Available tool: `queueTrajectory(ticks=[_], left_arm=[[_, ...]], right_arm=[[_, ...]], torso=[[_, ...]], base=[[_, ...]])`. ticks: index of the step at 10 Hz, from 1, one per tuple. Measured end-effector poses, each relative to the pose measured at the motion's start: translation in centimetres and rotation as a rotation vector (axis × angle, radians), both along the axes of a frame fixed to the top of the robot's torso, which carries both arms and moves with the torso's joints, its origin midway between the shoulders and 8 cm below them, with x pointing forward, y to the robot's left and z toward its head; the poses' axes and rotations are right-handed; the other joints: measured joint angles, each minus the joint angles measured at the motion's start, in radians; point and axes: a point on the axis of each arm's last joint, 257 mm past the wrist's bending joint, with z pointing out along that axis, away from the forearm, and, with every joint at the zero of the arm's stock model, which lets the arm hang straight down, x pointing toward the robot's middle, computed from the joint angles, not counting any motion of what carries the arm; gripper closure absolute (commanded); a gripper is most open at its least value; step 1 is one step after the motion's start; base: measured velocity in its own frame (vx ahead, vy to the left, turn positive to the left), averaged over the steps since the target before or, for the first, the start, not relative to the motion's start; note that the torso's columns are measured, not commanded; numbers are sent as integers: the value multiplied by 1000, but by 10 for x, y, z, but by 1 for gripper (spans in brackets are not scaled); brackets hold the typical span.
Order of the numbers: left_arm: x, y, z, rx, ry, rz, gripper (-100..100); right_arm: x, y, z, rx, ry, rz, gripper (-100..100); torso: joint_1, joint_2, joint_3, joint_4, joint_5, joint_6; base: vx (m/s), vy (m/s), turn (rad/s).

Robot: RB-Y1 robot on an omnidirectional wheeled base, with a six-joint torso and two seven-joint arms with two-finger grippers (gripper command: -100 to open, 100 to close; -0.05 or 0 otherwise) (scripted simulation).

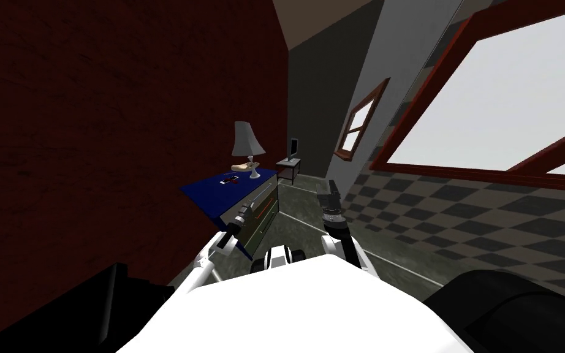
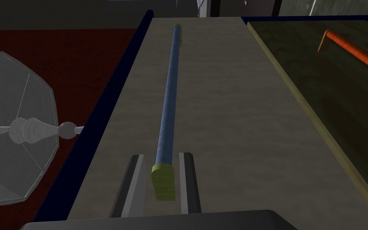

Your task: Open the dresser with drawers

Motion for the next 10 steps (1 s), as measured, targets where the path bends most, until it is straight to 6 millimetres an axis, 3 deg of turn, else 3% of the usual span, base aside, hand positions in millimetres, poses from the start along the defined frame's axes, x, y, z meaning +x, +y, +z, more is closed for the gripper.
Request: queueTrajectory(ticks=[2, 4, 6, 10], left_arm=[[-23, -9, -2, 29, -2, -62, 100], [-46, -17, -2, 31, 1, -111, 100], [-70, -23, -1, 31, 12, -156, 100], [-120, -40, -8, 22, 54, -245, 100]], right_arm=[[0, 0, 0, 0, 0, 0, 0], [0, 0, 0, 0, 0, 0, 0], [0, 0, 0, 0, 0, 0, 0], [0, 0, 0, 0, 0, 0, 0]], torso=[[-5, -3, -3, -1, -3, -7], [-5, -3, -2, -2, -2, -5], [-1, -2, -1, 0, -1, -1], [-6, -4, -3, 0, -3, 0]], base=[[122, -113, 222], [121, -159, 295], [33, -46, 3], [104, -133, 257]])
